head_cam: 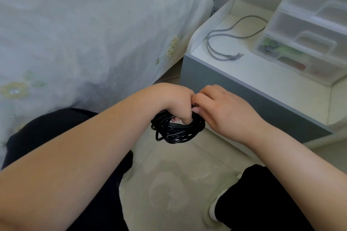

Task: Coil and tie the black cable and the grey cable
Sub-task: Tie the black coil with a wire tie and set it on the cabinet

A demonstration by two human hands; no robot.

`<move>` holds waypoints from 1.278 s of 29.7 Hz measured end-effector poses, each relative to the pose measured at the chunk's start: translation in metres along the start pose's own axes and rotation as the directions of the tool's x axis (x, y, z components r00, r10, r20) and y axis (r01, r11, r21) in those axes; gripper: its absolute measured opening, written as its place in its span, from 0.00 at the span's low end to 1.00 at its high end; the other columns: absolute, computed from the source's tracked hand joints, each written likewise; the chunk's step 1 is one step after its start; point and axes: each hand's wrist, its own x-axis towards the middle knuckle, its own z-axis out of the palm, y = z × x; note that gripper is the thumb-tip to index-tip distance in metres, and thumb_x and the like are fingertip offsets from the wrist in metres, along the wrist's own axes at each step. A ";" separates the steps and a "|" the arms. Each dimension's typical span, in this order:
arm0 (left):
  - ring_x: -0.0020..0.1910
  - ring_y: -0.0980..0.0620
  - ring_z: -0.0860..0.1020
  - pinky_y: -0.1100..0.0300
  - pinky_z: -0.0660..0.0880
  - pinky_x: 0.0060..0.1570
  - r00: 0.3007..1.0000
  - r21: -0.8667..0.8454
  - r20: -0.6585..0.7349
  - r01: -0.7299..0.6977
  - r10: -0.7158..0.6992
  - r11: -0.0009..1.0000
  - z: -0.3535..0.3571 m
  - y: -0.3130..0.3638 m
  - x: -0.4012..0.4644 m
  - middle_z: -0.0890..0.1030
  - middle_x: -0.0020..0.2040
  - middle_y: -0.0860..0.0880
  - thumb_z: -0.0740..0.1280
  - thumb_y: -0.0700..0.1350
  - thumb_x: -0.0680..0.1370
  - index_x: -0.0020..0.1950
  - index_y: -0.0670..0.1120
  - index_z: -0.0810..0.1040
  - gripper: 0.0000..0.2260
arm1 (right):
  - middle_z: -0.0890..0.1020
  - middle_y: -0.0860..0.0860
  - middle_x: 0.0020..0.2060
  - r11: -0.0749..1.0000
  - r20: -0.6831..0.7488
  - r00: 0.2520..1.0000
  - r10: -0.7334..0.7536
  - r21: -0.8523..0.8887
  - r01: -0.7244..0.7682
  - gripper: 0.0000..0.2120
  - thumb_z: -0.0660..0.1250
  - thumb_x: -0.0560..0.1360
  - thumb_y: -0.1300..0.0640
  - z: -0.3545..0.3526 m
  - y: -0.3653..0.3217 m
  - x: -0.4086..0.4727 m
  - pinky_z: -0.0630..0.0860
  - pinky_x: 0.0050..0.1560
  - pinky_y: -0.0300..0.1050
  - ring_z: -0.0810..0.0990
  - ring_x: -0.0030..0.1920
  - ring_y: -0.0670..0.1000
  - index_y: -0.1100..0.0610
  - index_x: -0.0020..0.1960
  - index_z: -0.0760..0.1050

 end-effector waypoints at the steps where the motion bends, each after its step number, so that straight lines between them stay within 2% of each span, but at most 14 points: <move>1: 0.27 0.52 0.74 0.63 0.70 0.30 1.000 -0.004 0.003 -0.006 0.006 1.000 0.000 0.000 0.000 0.78 0.26 0.52 0.68 0.44 0.70 0.30 0.44 0.76 0.08 | 0.75 0.52 0.41 1.000 0.003 1.000 0.012 0.005 -0.012 0.15 0.51 0.79 0.46 0.000 0.001 -0.001 0.73 0.32 0.49 0.73 0.42 0.56 0.53 0.52 0.72; 3: 0.27 0.52 0.74 0.64 0.69 0.29 1.000 -0.009 0.000 -0.017 0.017 1.000 0.000 0.002 0.000 0.79 0.27 0.52 0.68 0.44 0.70 0.34 0.44 0.77 0.06 | 0.75 0.52 0.39 1.000 -0.014 1.000 0.011 0.003 -0.011 0.16 0.51 0.79 0.47 0.000 0.002 -0.001 0.72 0.32 0.49 0.73 0.40 0.56 0.55 0.51 0.72; 7: 0.26 0.52 0.72 0.64 0.67 0.27 0.999 0.009 -0.023 -0.026 0.026 1.000 0.002 0.003 0.001 0.77 0.26 0.51 0.67 0.42 0.69 0.30 0.45 0.75 0.07 | 0.75 0.53 0.37 0.999 -0.052 0.997 -0.048 -0.011 0.047 0.13 0.55 0.79 0.54 0.003 0.000 -0.001 0.69 0.37 0.47 0.71 0.39 0.55 0.60 0.47 0.75; 9: 0.25 0.52 0.72 0.64 0.65 0.25 0.998 0.045 -0.064 -0.014 0.017 0.999 0.004 0.004 0.003 0.76 0.27 0.51 0.67 0.41 0.68 0.34 0.44 0.77 0.03 | 0.76 0.51 0.39 0.989 -0.028 0.997 0.071 0.134 -0.067 0.10 0.57 0.79 0.54 0.004 -0.001 -0.001 0.69 0.38 0.46 0.71 0.42 0.53 0.58 0.47 0.74; 12: 0.26 0.51 0.71 0.63 0.64 0.26 0.991 0.105 -0.137 0.013 0.001 0.994 0.007 0.005 0.007 0.74 0.29 0.50 0.66 0.41 0.69 0.37 0.44 0.75 0.02 | 0.78 0.51 0.41 0.926 0.039 0.977 0.210 0.312 -0.212 0.05 0.61 0.78 0.55 0.005 0.004 -0.002 0.73 0.42 0.53 0.74 0.45 0.52 0.57 0.49 0.73; 15: 0.28 0.51 0.70 0.61 0.65 0.27 0.977 0.134 -0.212 0.057 -0.027 0.989 0.012 0.006 0.011 0.72 0.32 0.49 0.64 0.42 0.71 0.35 0.47 0.68 0.07 | 0.78 0.52 0.40 0.947 0.030 0.983 0.182 0.264 -0.183 0.05 0.60 0.78 0.56 0.004 0.003 -0.002 0.74 0.39 0.53 0.75 0.41 0.55 0.57 0.50 0.71; 18: 0.30 0.53 0.69 0.60 0.66 0.29 0.958 0.140 -0.286 0.073 -0.031 0.987 0.014 0.008 0.010 0.72 0.34 0.51 0.62 0.43 0.73 0.38 0.48 0.68 0.05 | 0.77 0.54 0.36 0.964 0.006 0.987 0.161 0.212 -0.158 0.05 0.59 0.78 0.58 0.005 0.000 -0.001 0.73 0.33 0.54 0.75 0.36 0.59 0.59 0.50 0.69; 21: 0.33 0.50 0.71 0.58 0.67 0.32 0.926 0.125 -0.376 0.085 -0.032 0.988 0.014 0.011 0.010 0.71 0.34 0.51 0.60 0.45 0.75 0.37 0.49 0.66 0.07 | 0.78 0.53 0.32 0.919 -0.026 0.961 0.276 0.299 -0.256 0.03 0.59 0.77 0.60 0.006 -0.001 0.003 0.73 0.32 0.54 0.74 0.32 0.57 0.58 0.51 0.66; 25: 0.38 0.48 0.72 0.57 0.65 0.32 0.846 0.156 -0.530 0.156 -0.051 0.975 0.021 0.019 0.016 0.69 0.34 0.51 0.61 0.45 0.76 0.39 0.47 0.66 0.07 | 0.79 0.56 0.31 0.663 0.050 0.808 0.587 0.545 -0.514 0.11 0.61 0.74 0.63 0.004 -0.005 0.013 0.74 0.36 0.49 0.77 0.32 0.52 0.51 0.52 0.63; 27: 0.38 0.47 0.70 0.57 0.65 0.33 0.807 0.154 -0.587 0.184 -0.060 0.971 0.023 0.024 0.017 0.68 0.36 0.51 0.63 0.43 0.76 0.45 0.48 0.67 0.04 | 0.79 0.57 0.30 0.435 0.154 0.685 0.712 0.668 -0.603 0.14 0.61 0.72 0.64 0.001 -0.007 0.019 0.74 0.32 0.43 0.76 0.27 0.47 0.50 0.54 0.65; 30: 0.37 0.47 0.68 0.58 0.60 0.30 0.763 0.166 -0.645 0.201 -0.048 0.965 0.023 0.028 0.017 0.68 0.37 0.49 0.63 0.39 0.75 0.48 0.46 0.67 0.06 | 0.77 0.53 0.24 0.087 0.323 0.541 0.777 0.796 -0.600 0.14 0.60 0.72 0.66 -0.003 -0.005 0.025 0.68 0.22 0.35 0.71 0.20 0.45 0.53 0.55 0.68; 33: 0.36 0.47 0.69 0.59 0.59 0.28 0.747 0.180 -0.664 0.201 -0.031 0.963 0.018 0.025 0.017 0.68 0.37 0.49 0.63 0.38 0.75 0.46 0.46 0.64 0.07 | 0.77 0.52 0.21 -0.071 0.419 0.553 0.720 0.837 -0.542 0.14 0.57 0.74 0.68 -0.012 0.000 0.026 0.70 0.22 0.37 0.73 0.20 0.48 0.55 0.55 0.69; 35: 0.37 0.46 0.69 0.58 0.61 0.29 0.755 0.163 -0.655 0.186 -0.035 0.969 0.013 0.020 0.017 0.67 0.37 0.49 0.63 0.41 0.75 0.46 0.46 0.63 0.08 | 0.79 0.52 0.24 0.032 0.382 0.634 0.672 0.841 -0.540 0.13 0.55 0.76 0.69 -0.017 0.003 0.024 0.75 0.26 0.40 0.77 0.23 0.50 0.54 0.52 0.70; 38: 0.38 0.46 0.69 0.58 0.61 0.30 0.775 0.120 -0.629 0.166 -0.054 0.979 0.008 0.014 0.017 0.67 0.37 0.50 0.63 0.44 0.76 0.46 0.48 0.64 0.07 | 0.81 0.51 0.32 0.501 0.188 0.787 0.588 0.679 -0.537 0.11 0.55 0.78 0.64 -0.021 0.009 0.018 0.80 0.40 0.47 0.81 0.33 0.50 0.51 0.50 0.73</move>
